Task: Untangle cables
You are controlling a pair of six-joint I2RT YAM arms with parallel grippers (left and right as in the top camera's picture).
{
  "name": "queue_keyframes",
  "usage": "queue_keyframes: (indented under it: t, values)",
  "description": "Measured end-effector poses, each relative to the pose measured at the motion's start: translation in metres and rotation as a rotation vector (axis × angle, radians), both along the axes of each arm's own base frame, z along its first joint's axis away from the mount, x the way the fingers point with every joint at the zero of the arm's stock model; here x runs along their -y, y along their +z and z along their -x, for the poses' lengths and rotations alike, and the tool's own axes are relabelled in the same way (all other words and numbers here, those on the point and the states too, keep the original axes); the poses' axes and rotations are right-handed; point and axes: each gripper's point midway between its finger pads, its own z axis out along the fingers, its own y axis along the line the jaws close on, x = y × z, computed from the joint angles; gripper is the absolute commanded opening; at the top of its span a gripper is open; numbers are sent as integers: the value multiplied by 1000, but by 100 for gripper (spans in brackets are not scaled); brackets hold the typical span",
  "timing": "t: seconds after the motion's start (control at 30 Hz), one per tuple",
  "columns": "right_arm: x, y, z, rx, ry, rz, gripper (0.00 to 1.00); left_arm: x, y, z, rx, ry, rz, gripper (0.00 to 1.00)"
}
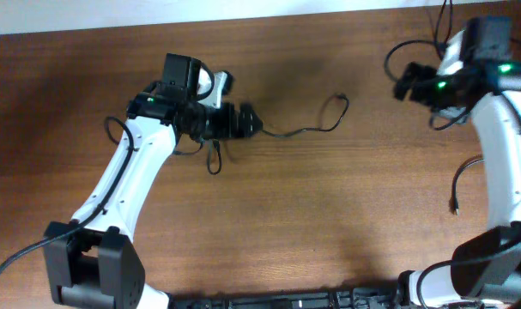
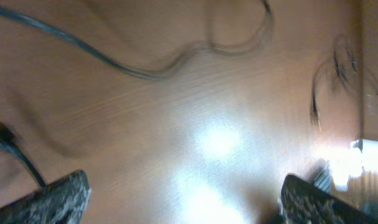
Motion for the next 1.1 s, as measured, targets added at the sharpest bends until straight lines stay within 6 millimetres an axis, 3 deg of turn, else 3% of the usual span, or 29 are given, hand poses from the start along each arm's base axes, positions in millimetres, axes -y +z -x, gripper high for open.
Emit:
queue_keyframes:
  t: [0.03,0.1,0.17,0.23,0.27,0.33,0.37,0.47,0.57,0.63,0.67,0.73,0.83,0.87,0.9,0.97,1.0,1.03,1.1]
  values:
    - [-11,-17,5,-36,33,-3,99,8,3,12,26,-117,33,99]
    - [-14,-27,9,-57,49,-1,99,12,2,16,77,-193,8,99]
    - [-14,-27,9,-57,50,-1,99,-38,-31,6,3,64,-348,99]
    - [-20,-27,9,-55,63,-34,99,-75,-37,0,-16,272,-529,99]
    - [-30,-25,8,-41,100,-75,99,-99,-36,-8,-20,457,-600,99]
    - [-44,-25,4,-18,158,-90,99,-113,-35,-11,-47,590,-595,99]
    - [-62,-29,-1,6,217,-91,99,-129,-35,-15,-69,681,-587,99]
    - [-101,-55,-15,100,314,-97,97,-165,-35,-18,-110,826,-583,99]
    - [-118,-108,-23,84,271,-146,68,-174,-35,-18,-118,858,-586,99]
    - [-124,-138,-29,47,232,-182,36,-174,-35,-18,-117,858,-586,99]
    - [-131,-140,-35,71,243,-206,8,-174,-35,-18,-117,858,-586,99]
    - [-150,-133,-43,124,286,-251,4,-174,-35,-18,-118,858,-586,99]
    - [-156,-129,-35,91,303,-310,4,-174,-35,-19,-115,859,-584,99]
    - [-149,-125,-30,66,296,-310,4,-174,-35,-19,-114,859,-584,99]
    - [-127,-107,-25,70,270,-280,4,-174,-34,-20,-112,859,-582,99]
    - [-60,-29,-25,222,157,-134,4,-174,-34,-20,-112,860,-582,99]
    - [-35,10,-13,307,155,-51,4,-174,-34,-20,-110,860,-581,99]
    - [-21,38,0,371,157,13,4,-174,-34,-20,-111,859,-582,99]
    - [-22,74,18,464,242,132,4,-174,-34,-20,-111,860,-582,99]
